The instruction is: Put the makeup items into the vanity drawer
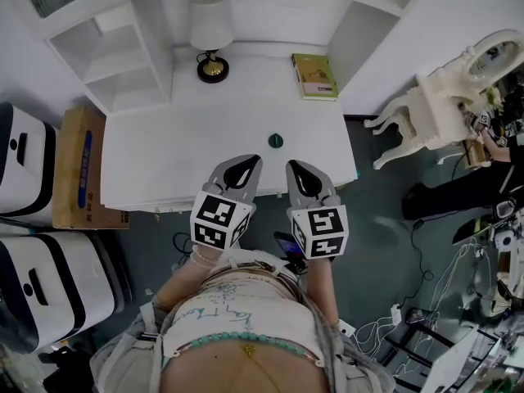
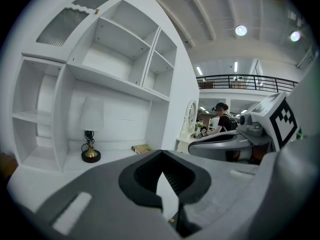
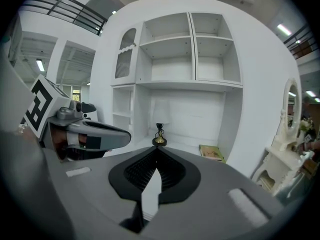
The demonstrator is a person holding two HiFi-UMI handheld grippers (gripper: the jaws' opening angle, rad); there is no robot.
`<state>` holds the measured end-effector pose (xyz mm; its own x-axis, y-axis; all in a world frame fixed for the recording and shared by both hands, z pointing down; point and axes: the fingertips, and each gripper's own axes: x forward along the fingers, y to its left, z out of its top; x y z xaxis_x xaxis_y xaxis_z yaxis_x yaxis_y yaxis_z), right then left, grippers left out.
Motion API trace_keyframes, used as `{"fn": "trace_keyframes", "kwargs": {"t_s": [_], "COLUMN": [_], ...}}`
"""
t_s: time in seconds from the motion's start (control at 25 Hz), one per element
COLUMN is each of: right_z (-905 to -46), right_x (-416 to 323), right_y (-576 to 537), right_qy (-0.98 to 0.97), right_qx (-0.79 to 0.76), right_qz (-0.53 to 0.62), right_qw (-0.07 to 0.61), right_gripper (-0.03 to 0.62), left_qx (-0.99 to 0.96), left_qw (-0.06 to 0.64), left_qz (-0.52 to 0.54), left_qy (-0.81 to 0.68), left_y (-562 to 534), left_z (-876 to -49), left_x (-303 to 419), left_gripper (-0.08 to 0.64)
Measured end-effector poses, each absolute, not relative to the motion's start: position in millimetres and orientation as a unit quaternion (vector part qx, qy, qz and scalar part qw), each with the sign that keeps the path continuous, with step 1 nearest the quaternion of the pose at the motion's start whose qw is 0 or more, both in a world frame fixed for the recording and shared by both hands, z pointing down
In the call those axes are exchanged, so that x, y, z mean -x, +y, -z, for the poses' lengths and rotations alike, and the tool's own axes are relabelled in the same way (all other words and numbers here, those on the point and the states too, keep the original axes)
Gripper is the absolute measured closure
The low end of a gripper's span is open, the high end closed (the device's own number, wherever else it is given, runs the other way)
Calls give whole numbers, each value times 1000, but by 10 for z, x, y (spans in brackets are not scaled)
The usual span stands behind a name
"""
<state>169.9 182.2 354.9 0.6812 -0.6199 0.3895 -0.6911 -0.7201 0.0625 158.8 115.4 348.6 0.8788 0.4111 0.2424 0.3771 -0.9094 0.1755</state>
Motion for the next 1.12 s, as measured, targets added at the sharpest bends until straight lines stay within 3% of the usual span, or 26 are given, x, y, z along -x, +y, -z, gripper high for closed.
{"fn": "trace_keyframes", "kwargs": {"t_s": [1.12], "right_z": [-3750], "right_x": [-2629], "right_y": [1644], "right_qy": [-424], "right_qx": [-872], "right_qz": [-201], "right_qw": [140], "right_gripper": [565], "left_qx": [-976], "left_qw": [81], "left_qz": [-162], "left_qy": [120], "left_y": [886], "left_z": [-3648], "left_x": [-2249], "left_gripper": [560]}}
